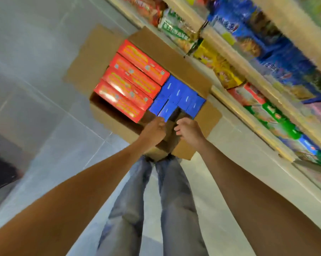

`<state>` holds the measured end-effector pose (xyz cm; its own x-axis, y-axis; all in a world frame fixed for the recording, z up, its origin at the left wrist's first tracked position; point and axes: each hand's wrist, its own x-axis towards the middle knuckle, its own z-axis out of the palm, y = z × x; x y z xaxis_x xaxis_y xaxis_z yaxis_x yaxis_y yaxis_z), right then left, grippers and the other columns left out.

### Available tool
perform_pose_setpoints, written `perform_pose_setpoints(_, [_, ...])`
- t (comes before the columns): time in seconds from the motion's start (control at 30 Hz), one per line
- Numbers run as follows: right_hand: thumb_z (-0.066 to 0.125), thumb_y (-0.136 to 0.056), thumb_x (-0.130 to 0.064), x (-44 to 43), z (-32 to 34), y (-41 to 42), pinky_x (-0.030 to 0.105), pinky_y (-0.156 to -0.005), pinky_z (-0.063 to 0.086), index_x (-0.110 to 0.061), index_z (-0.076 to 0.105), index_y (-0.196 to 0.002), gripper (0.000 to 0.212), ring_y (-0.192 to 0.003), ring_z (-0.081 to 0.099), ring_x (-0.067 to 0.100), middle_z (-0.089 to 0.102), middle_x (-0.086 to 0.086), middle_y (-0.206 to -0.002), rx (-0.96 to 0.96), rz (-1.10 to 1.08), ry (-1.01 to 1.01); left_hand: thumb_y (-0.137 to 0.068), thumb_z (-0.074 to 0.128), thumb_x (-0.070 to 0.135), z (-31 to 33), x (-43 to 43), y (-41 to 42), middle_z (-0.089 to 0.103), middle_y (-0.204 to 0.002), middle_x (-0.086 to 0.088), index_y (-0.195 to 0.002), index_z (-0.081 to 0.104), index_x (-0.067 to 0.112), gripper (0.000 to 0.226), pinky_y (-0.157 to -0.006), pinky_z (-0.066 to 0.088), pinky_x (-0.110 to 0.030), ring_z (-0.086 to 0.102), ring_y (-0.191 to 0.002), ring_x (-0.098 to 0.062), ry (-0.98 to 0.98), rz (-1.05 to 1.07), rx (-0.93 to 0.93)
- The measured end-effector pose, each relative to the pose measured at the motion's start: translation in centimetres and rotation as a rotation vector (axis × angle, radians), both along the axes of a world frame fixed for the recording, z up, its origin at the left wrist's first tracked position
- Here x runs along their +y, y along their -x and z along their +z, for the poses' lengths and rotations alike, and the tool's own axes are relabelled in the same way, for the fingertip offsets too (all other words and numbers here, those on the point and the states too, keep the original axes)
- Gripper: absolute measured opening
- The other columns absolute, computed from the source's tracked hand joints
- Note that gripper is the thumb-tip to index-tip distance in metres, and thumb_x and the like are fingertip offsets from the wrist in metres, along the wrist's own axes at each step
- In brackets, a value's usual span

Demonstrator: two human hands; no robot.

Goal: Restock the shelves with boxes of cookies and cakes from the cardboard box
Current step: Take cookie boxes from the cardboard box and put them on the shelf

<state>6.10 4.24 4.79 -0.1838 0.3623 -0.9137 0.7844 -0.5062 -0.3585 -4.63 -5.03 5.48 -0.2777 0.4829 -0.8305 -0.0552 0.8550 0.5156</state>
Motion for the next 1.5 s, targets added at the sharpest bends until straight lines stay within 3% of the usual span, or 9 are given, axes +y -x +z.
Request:
perform_pose_setpoints(0.1, [0.037, -0.095, -0.002, -0.4, -5.5, 0.5, 0.027, -0.058, 0.040, 0.008, 0.054, -0.100, 0.020, -0.059, 0.059, 0.014, 0.048, 0.036, -0.081, -0.034, 0.016, 0.066, -0.095, 0.041, 0.005, -4.5, 0.1, -1.4, 0.043, -0.092, 0.011, -0.129, 0.047, -0.001, 0.035, -0.066, 0.033, -0.008, 0.043, -0.083, -0.005, -0.001, 0.004, 0.044])
perform_pose_setpoints(0.17, [0.037, -0.097, -0.010, -0.6, -8.5, 0.8, 0.042, -0.081, 0.054, -0.002, 0.050, -0.128, 0.034, -0.092, 0.064, 0.030, 0.061, 0.021, -0.099, -0.074, 0.023, 0.060, -0.087, 0.039, 0.001, -7.4, 0.6, -1.9, 0.048, -0.082, 0.000, -0.108, 0.054, -0.008, 0.027, -0.063, 0.037, -0.016, 0.047, -0.075, -0.012, 0.024, 0.032, 0.052])
perform_pose_setpoints(0.27, [0.038, -0.098, -0.015, -0.2, -12.4, 1.0, 0.050, -0.095, 0.049, -0.008, 0.043, -0.136, 0.039, -0.109, 0.059, 0.033, 0.058, 0.008, -0.105, -0.094, 0.000, 0.055, -0.087, 0.039, -0.002, -11.4, 1.4, -1.7, 0.045, -0.131, -0.023, -0.128, 0.045, -0.007, 0.041, -0.104, 0.033, -0.041, 0.041, -0.127, -0.034, 0.043, -0.052, 0.045])
perform_pose_setpoints(0.5, [0.040, -0.099, -0.027, 0.9, -18.4, 2.6, 0.050, -0.101, 0.045, -0.007, 0.044, -0.133, 0.040, -0.113, 0.055, 0.031, 0.055, 0.011, -0.115, -0.069, -0.208, 0.047, -0.086, 0.039, -0.005, -17.3, 3.5, -1.2, 0.033, -0.145, -0.012, -0.139, 0.041, 0.005, 0.053, -0.105, 0.032, -0.034, 0.032, -0.133, -0.030, -0.027, -0.174, 0.231])
perform_pose_setpoints(0.7, [0.064, -0.083, -0.046, 0.7, -21.3, 2.1, 0.039, -0.092, 0.051, -0.006, 0.039, -0.136, 0.071, -0.109, 0.059, 0.025, 0.057, 0.008, -0.129, -0.170, -0.262, -0.028, -0.079, 0.035, 0.007, -18.4, 2.5, -3.2, 0.060, -0.109, -0.018, -0.106, 0.048, -0.001, 0.030, -0.086, 0.046, -0.036, 0.056, -0.102, -0.027, -0.028, 0.037, 0.139])
perform_pose_setpoints(0.87, [0.064, -0.085, -0.028, 0.5, -22.2, -0.6, 0.027, -0.072, 0.037, -0.001, 0.048, -0.127, 0.052, -0.099, 0.056, 0.029, 0.058, 0.012, -0.112, -0.260, -0.073, -0.127, -0.081, 0.033, -0.009, -18.4, 0.1, -4.6, 0.060, -0.097, -0.005, -0.113, 0.046, 0.001, 0.035, -0.089, 0.046, -0.039, 0.058, -0.103, -0.030, 0.042, 0.116, 0.037])
perform_pose_setpoints(1.13, [0.061, -0.087, -0.025, 1.4, -14.4, -3.2, 0.032, -0.079, 0.046, -0.011, 0.053, -0.127, 0.044, -0.100, 0.056, 0.021, 0.059, 0.004, -0.114, -0.158, 0.041, 0.008, -0.076, 0.039, 0.004, -13.3, -0.4, -1.7, 0.055, -0.124, -0.013, -0.121, 0.046, 0.012, 0.046, -0.094, 0.046, -0.032, 0.054, -0.117, -0.027, 0.014, 0.042, 0.068])
perform_pose_setpoints(1.3, [0.061, -0.086, -0.010, 3.7, -5.2, -3.9, 0.030, -0.080, 0.051, -0.018, 0.058, -0.116, 0.031, -0.100, 0.059, 0.017, 0.063, -0.001, -0.104, 0.079, 0.247, 0.117, -0.089, 0.049, -0.002, -5.8, 3.2, 0.6, 0.028, -0.154, -0.008, -0.150, 0.018, 0.011, 0.069, -0.103, 0.036, -0.028, 0.033, -0.139, -0.020, -0.033, -0.235, 0.021])
perform_pose_setpoints(1.5, [0.074, -0.073, -0.020, 7.8, 6.1, -2.5, 0.038, -0.088, 0.050, -0.021, 0.057, -0.114, 0.044, -0.100, 0.063, 0.024, 0.066, 0.004, -0.107, 0.190, 0.309, 0.229, -0.077, 0.066, 0.058, 5.6, 7.3, 3.2, 0.055, -0.126, -0.006, -0.138, 0.039, 0.016, 0.079, -0.089, 0.040, -0.029, 0.053, -0.116, -0.025, -0.098, -0.722, 0.076])
